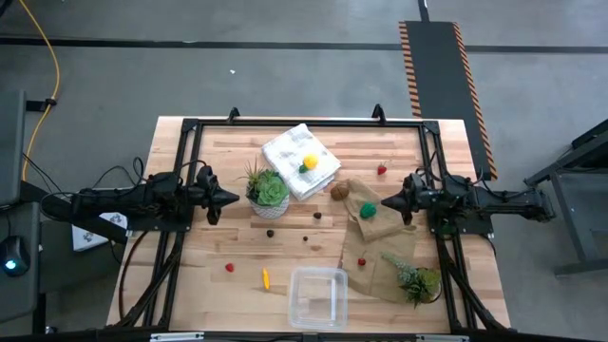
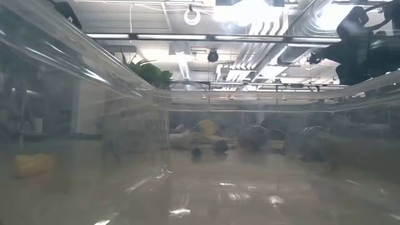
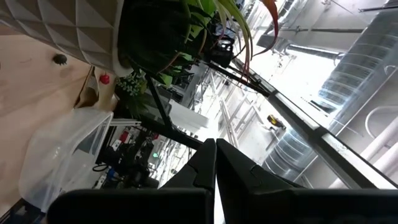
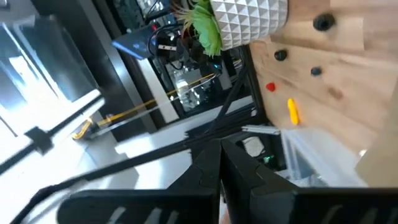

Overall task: Pick and placing Produce into tupperware
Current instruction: Put the top red strawberry into the transparent bin

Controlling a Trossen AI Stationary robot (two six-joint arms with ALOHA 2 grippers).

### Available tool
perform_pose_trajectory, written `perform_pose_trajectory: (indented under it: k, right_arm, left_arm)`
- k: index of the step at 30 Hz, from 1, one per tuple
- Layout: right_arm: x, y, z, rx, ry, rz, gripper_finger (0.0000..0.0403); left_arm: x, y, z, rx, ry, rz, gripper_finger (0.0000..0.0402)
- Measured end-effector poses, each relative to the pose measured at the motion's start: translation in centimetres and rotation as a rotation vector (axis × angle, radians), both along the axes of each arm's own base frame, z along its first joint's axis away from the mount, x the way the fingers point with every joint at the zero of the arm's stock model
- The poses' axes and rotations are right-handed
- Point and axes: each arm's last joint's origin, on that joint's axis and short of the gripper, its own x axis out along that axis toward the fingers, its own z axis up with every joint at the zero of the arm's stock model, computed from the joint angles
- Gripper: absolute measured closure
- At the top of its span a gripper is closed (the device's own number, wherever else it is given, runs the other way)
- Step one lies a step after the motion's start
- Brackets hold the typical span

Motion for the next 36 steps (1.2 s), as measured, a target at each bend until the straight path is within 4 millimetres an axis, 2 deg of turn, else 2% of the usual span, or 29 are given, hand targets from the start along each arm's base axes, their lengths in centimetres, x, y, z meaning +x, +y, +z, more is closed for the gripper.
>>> perform_pose_trajectory:
  k: [5,11,13,16,19,22,25,27,30,33,36]
  right_arm:
    - [0.0,0.0,0.0,0.025,0.003,-0.008,0.0402]
    - [0.0,-0.1,-0.1,-0.091,0.000,-0.031,0.0402]
    - [0.0,-0.3,-0.1,-0.149,0.002,-0.108,0.0402]
    - [-0.1,-0.9,0.6,-0.248,-0.044,-0.320,0.0402]
    - [-0.7,-1.4,3.1,-0.490,-0.224,-0.559,0.0402]
    - [-2.1,-1.4,5.8,-0.768,-0.441,-0.740,0.0402]
    - [-3.4,-1.3,7.5,-0.914,-0.554,-0.858,0.0402]
    - [-3.7,-1.2,8.8,-0.982,-0.545,-0.877,0.0402]
    - [-3.8,-1.1,10.9,-1.099,-0.421,-0.798,0.0402]
    - [-4.0,-1.1,13.4,-1.190,-0.270,-0.708,0.0402]
    - [-4.2,-1.1,16.3,-1.297,-0.187,-0.676,0.0402]
  left_arm:
    - [0.0,0.0,0.0,0.001,0.000,0.001,0.0401]
    - [0.0,0.0,0.0,0.008,0.001,0.008,0.0401]
    - [0.0,0.1,0.0,0.008,0.003,0.025,0.0401]
    - [0.0,0.1,0.0,0.007,0.004,0.035,0.0401]
    - [0.0,0.1,-0.1,0.007,0.007,0.035,0.0401]
    - [0.0,0.1,-0.1,0.007,0.008,0.045,0.0401]
    - [0.0,0.3,-0.2,0.006,0.018,0.093,0.0401]
    - [0.0,0.3,-0.1,0.058,0.021,0.122,0.0401]
    - [-0.1,0.4,0.5,0.257,-0.013,0.169,0.0401]
    - [-0.4,0.5,2.3,0.465,-0.162,0.248,0.0401]
    - [-1.7,0.5,5.0,0.646,-0.398,0.436,0.0401]
